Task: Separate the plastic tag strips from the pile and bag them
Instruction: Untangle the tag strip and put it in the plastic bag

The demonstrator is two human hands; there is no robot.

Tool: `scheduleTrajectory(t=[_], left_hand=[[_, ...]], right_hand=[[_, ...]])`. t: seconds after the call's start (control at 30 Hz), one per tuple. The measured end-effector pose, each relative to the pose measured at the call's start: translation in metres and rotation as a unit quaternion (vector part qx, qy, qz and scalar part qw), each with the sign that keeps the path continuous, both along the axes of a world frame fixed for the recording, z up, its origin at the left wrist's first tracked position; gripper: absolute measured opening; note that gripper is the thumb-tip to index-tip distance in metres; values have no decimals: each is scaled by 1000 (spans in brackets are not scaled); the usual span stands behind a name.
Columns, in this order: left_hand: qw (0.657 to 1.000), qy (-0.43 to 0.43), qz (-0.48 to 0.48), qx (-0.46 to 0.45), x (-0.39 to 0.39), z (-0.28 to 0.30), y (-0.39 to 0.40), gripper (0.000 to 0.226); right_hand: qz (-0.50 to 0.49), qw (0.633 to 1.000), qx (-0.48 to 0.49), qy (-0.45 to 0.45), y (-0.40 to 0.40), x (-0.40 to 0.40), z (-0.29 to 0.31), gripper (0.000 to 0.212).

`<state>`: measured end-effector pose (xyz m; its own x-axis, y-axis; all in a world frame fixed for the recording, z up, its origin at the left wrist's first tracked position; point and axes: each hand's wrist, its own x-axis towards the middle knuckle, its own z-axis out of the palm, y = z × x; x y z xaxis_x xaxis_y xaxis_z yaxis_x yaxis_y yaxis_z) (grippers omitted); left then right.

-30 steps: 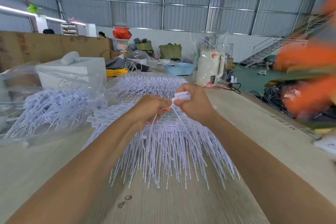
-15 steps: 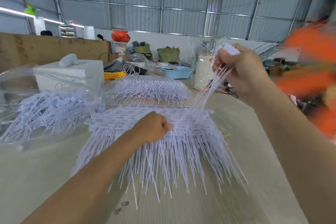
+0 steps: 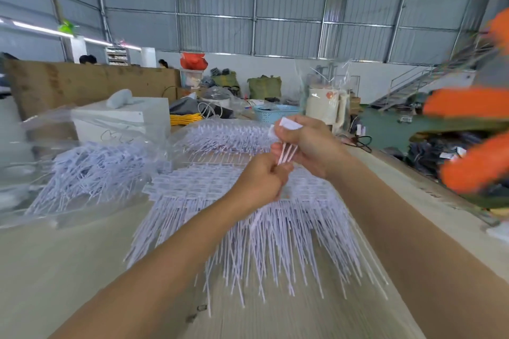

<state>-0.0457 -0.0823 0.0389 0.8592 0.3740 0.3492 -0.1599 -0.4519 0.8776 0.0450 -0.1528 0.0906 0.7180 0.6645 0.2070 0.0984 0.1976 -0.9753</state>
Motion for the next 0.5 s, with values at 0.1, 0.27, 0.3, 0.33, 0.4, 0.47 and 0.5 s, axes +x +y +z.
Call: scheduleTrajectory(t=[0.1, 0.27, 0.3, 0.33, 0.4, 0.47, 0.5], left_hand=[[998, 26, 38, 53, -9, -9, 13, 24], [997, 35, 37, 50, -22, -17, 24, 14], [998, 33, 38, 47, -25, -19, 26, 15], [997, 27, 48, 59, -28, -21, 28, 15], [992, 13, 79, 96, -32, -24, 34, 16], [988, 13, 93, 124, -38, -24, 40, 18], [987, 15, 94, 133, -40, -24, 43, 17]], right_hand=[[-35, 987, -60, -144, 4, 2, -10, 28], [67, 960, -96, -256, 21, -16, -25, 24], [76, 963, -97, -239, 24, -19, -25, 25], [74, 970, -92, -212, 27, -22, -22, 25], [54, 980, -87, -170, 32, -23, -19, 26], [46, 974, -121, -185, 38, -26, -20, 31], [64, 969, -137, -198, 41, -28, -22, 32]])
